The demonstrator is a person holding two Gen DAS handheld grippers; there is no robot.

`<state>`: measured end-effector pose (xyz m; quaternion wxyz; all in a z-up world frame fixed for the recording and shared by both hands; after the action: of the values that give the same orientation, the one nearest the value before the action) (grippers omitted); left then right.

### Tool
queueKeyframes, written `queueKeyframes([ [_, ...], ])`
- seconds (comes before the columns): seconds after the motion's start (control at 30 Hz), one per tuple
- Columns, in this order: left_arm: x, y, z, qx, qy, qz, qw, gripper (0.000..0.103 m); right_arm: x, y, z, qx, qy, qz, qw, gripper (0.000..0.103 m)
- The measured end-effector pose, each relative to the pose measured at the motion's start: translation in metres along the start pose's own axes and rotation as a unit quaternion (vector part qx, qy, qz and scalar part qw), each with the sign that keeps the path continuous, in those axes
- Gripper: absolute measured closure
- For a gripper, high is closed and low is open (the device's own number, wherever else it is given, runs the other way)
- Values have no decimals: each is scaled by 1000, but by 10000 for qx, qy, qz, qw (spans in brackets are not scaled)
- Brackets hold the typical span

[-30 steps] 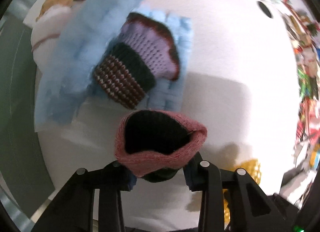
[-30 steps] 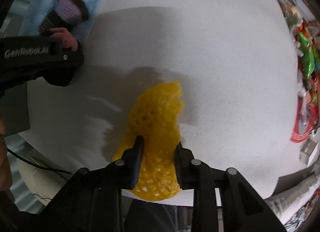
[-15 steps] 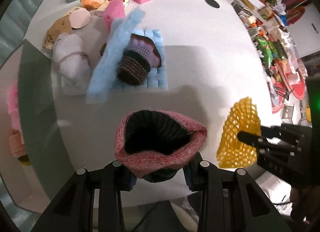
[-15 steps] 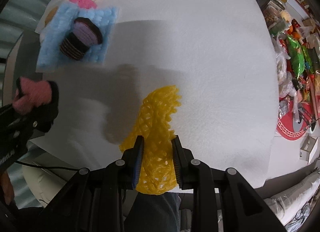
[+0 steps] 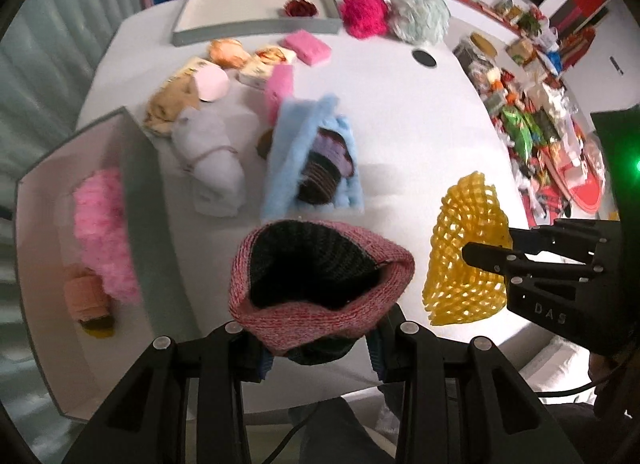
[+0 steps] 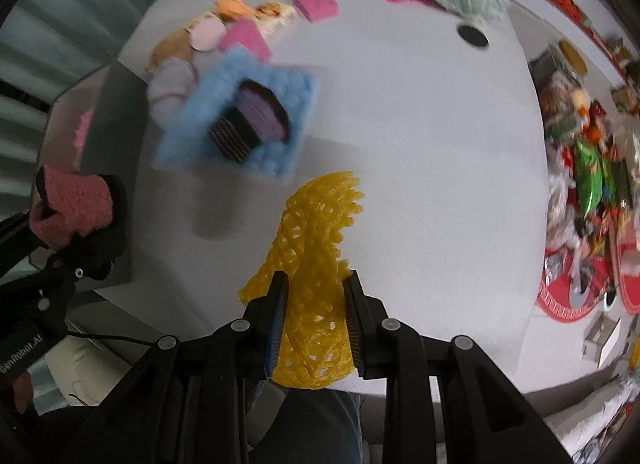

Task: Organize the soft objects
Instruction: 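Carry the knitted cup and yellow mesh net into the white box and release both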

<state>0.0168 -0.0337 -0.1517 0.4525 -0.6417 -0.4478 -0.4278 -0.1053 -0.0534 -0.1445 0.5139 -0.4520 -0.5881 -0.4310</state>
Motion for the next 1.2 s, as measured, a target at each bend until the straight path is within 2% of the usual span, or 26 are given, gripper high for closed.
queueKeyframes([
  [0.33,31,52,0,558,-426,-181,9974,65,34,54,-40,567,-322,21,9979,73],
  [0.6,57,97,12,1154,-746,-363,9899,65,55,112,-63,1171,-482,-83,9919,73],
  [0.93,78,162,47,2060,-926,-728,9714,65,67,200,-87,1990,-631,-388,9772,73],
  [1.2,79,208,76,2682,-858,-944,9549,65,65,260,-99,2551,-701,-529,9629,73],
])
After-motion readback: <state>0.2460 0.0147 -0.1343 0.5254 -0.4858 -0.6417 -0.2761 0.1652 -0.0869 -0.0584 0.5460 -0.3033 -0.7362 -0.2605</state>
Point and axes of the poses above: each gripper's, at about its wrist camera, not at the fingertips, and x roughly against the way its jaws point, y to its left, z to its underside, the point moved 7 cm from there along -x, roughly the way its jaws point, and after that the axes turned 1 degree about z, right-handed, at the moved point
